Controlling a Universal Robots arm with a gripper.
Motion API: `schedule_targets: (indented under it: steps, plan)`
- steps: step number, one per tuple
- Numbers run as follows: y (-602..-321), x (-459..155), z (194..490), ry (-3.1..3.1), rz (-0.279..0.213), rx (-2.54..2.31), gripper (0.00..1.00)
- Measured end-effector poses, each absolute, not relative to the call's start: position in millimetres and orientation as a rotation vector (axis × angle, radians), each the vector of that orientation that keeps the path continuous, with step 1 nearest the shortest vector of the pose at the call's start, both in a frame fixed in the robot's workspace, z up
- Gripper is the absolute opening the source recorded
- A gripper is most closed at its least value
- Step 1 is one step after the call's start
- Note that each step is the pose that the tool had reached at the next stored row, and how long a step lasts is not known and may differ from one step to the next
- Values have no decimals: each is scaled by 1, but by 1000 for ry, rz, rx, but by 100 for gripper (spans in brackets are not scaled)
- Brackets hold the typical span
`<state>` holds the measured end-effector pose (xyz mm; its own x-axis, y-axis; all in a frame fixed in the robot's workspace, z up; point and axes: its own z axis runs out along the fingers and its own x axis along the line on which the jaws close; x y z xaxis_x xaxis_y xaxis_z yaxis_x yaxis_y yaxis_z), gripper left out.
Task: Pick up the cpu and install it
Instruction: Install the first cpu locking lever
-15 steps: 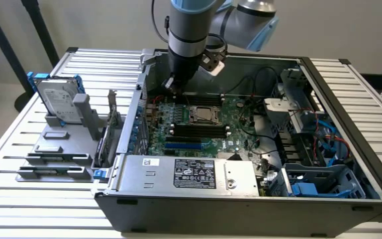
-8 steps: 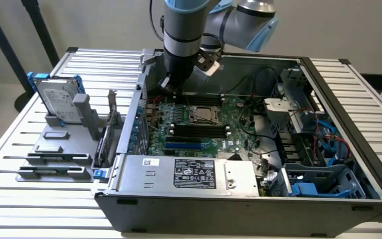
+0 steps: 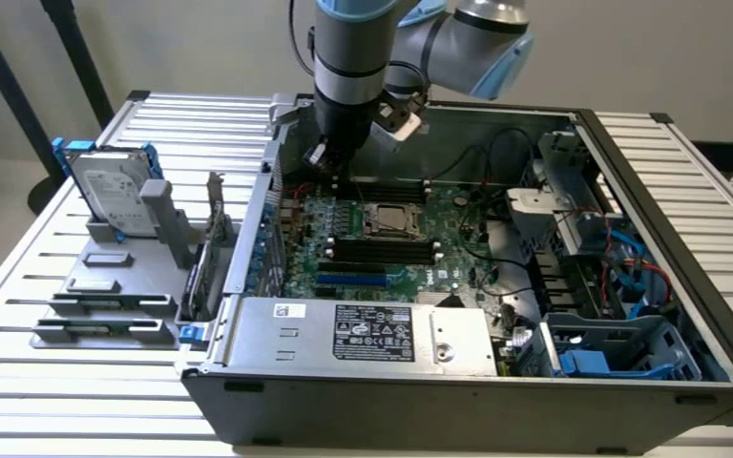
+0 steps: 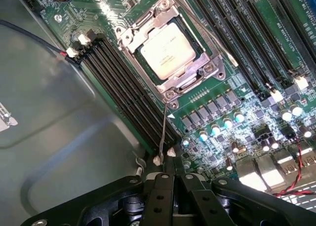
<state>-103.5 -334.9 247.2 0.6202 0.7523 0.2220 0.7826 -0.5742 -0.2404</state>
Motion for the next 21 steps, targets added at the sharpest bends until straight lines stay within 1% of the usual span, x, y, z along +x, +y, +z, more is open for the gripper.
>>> schedule_targets:
  steps: [4,8,14,21]
  plan:
    - [-335,-103,247,-1239,-144,-2535,11]
    - [-335,-103,247,-1244,-165,-2540,11]
    - [-335,-101,247,-1256,-213,-2551,11]
    - [-335,-97,248,-1273,-280,-2564,11]
